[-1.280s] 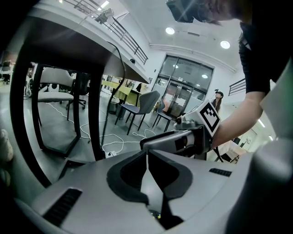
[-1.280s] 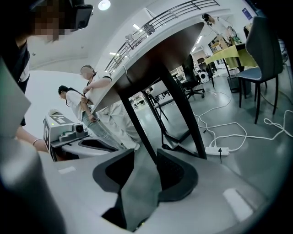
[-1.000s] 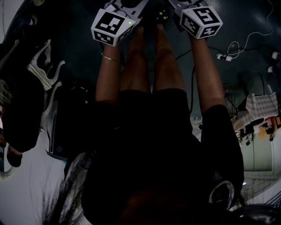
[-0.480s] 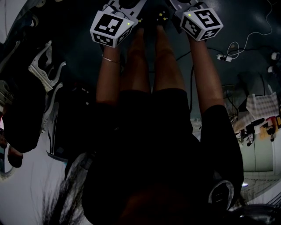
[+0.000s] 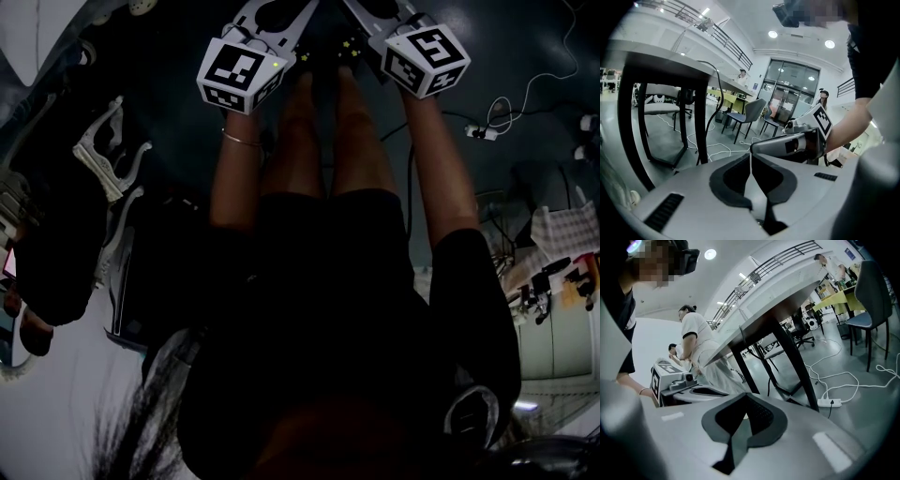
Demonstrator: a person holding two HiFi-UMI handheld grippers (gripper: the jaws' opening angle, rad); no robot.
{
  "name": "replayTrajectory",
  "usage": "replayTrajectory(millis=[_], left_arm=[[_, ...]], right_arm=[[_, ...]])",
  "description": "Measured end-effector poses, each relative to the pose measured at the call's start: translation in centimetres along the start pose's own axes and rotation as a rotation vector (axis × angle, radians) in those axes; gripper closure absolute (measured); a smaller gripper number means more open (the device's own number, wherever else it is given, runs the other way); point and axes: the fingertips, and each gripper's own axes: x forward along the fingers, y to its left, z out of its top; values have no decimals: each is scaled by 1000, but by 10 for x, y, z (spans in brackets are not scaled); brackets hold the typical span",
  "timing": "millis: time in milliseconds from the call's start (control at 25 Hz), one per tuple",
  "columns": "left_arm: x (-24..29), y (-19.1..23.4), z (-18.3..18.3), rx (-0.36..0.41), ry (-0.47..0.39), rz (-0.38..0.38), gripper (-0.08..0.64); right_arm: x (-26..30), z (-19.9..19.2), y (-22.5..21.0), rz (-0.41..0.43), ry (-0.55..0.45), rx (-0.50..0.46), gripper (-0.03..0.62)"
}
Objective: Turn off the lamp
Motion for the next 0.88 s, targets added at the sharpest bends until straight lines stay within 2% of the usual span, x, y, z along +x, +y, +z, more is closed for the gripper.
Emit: replayTrajectory(millis=[160,320,560,760,880], left_arm=[[-6,-3,6,10,-1,1,541],[-13,-6,16,4,0,18,541],[-21,-8,28,5,-12,33,541],[-34,-23,47,12,-61,27,542],[-42,-31,52,2,-52,32,541]], right_arm=[[-5,9,9,4,-5,4,591],[-9,17,17,12,14,-35,591],[-20,40,30,23,-23,-54,592],[-38,52,45,16,-62,-30,592],[-45,55,53,1,-72,-10,592]])
